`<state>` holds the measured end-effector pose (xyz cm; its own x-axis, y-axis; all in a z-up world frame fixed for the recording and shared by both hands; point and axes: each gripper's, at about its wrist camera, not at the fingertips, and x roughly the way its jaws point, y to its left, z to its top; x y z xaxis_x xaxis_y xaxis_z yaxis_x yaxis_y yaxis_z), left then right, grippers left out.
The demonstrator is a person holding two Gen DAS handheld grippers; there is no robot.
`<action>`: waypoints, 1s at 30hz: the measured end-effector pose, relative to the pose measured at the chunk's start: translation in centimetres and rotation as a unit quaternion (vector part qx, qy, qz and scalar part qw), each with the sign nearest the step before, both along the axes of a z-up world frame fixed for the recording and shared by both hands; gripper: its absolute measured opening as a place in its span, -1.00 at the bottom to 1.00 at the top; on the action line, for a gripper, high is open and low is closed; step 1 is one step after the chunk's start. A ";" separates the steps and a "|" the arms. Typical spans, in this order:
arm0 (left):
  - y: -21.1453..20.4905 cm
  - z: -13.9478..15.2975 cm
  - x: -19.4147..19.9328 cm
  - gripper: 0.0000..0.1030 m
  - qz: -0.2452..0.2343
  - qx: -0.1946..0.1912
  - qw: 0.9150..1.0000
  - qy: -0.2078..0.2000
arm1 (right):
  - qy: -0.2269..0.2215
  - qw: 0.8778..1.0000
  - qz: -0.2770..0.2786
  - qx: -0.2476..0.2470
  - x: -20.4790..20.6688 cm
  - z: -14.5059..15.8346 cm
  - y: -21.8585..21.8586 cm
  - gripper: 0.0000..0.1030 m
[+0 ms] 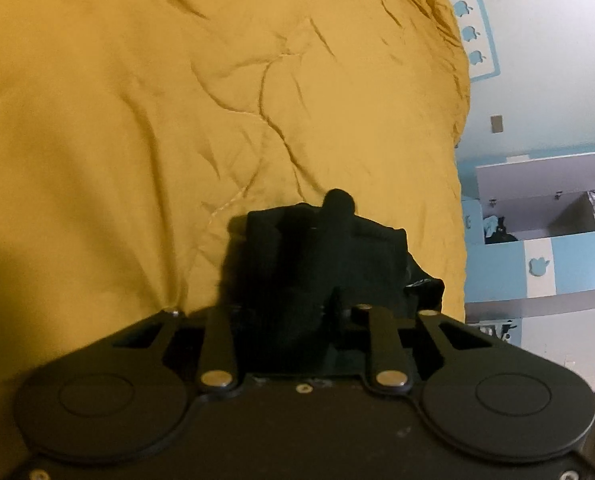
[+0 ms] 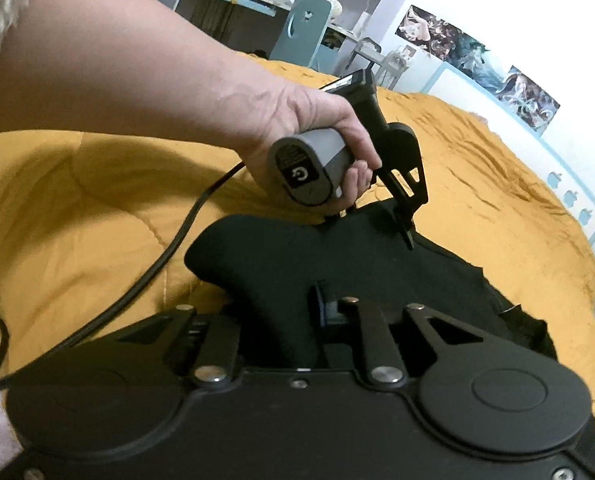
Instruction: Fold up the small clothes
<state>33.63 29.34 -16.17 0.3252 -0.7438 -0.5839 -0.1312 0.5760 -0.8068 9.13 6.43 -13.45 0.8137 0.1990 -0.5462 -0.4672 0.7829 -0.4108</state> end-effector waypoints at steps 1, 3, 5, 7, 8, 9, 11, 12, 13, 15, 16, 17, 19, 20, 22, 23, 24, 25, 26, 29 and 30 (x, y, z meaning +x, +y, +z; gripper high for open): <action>-0.2 0.5 -0.1 -0.67 -0.002 0.011 1.000 -0.003 | 0.004 1.000 0.000 0.010 -0.1 0.3 -0.4 -0.81; -0.8 1.7 -0.2 -0.73 -0.004 0.037 0.999 -0.007 | 0.007 1.000 -0.001 0.027 0.1 0.8 -1.1 -0.87; -1.6 3.2 -0.2 -0.74 -0.006 0.065 0.998 -0.011 | 0.011 0.999 -0.005 0.051 0.2 1.6 -2.3 -0.91; -2.6 4.7 0.1 -0.74 -0.005 0.081 0.997 -0.011 | 0.011 0.997 -0.012 0.073 0.1 2.5 -3.5 -0.92; -3.0 5.3 0.0 -0.74 -0.002 0.087 0.996 -0.009 | 0.010 0.996 -0.016 0.082 0.1 2.9 -4.1 -0.92; -3.4 6.0 0.0 -0.74 0.002 0.095 0.995 -0.008 | 0.008 0.995 -0.022 0.093 -0.1 3.4 -4.9 -0.92; -4.6 7.5 -0.1 -0.74 0.006 0.116 0.993 -0.011 | 0.004 0.993 -0.032 0.110 -0.3 4.0 -6.2 -0.93; -5.5 8.4 -0.3 -0.75 0.005 0.127 0.992 -0.017 | 0.002 0.992 -0.039 0.120 -0.5 4.4 -7.1 -0.94; -6.3 9.0 -0.5 -0.75 0.004 0.136 0.991 -0.022 | 0.000 0.991 -0.046 0.129 -0.7 4.6 -7.8 -0.94; -8.2 10.5 -0.8 -0.75 0.007 0.155 0.987 -0.034 | -0.004 0.987 -0.063 0.150 -1.0 5.2 -9.8 -0.94; -9.3 11.2 -0.9 -0.75 0.011 0.164 0.986 -0.039 | -0.007 0.985 -0.070 0.157 -1.0 5.4 -10.5 -0.94; -10.5 11.7 -1.0 -0.75 0.013 0.169 0.985 -0.043 | -0.013 0.983 -0.079 0.163 -1.2 5.6 -11.5 -0.94; -12.7 12.8 -1.4 -0.75 0.014 0.173 0.983 -0.053 | -0.022 0.980 -0.099 0.174 -1.3 6.1 -13.5 -0.94; -13.8 13.2 -1.5 -0.75 0.012 0.177 0.982 -0.060 | -0.024 0.977 -0.110 0.183 -1.4 6.2 -14.6 -0.94; -16.5 13.9 -1.7 -0.75 0.002 0.188 0.979 -0.072 | -0.025 0.971 -0.132 0.198 -1.6 6.3 -16.8 -0.94; -17.9 14.2 -1.9 -0.75 -0.003 0.191 0.979 -0.077 | -0.025 0.967 -0.144 0.207 -1.7 6.3 -18.2 -0.94; -19.3 14.3 -1.9 -0.75 -0.013 0.187 0.979 -0.078 | -0.025 0.963 -0.156 0.216 -1.9 6.3 -19.3 -0.93; -20.3 14.3 -2.0 -0.75 -0.021 0.183 0.980 -0.079 | -0.025 0.960 -0.167 0.225 -2.0 6.2 -20.3 -0.93; -21.5 14.4 -2.0 -0.75 -0.026 0.183 0.979 -0.081 | -0.026 0.956 -0.176 0.232 -2.3 6.1 -21.1 -0.93; -25.4 14.7 -2.2 -0.75 -0.046 0.196 0.975 -0.092 | -0.036 0.943 -0.208 0.258 -3.2 5.8 -24.0 -0.93; -26.7 14.7 -2.3 -0.75 -0.053 0.198 0.974 -0.096 | -0.037 0.939 -0.216 0.265 -3.2 5.7 -24.7 -0.93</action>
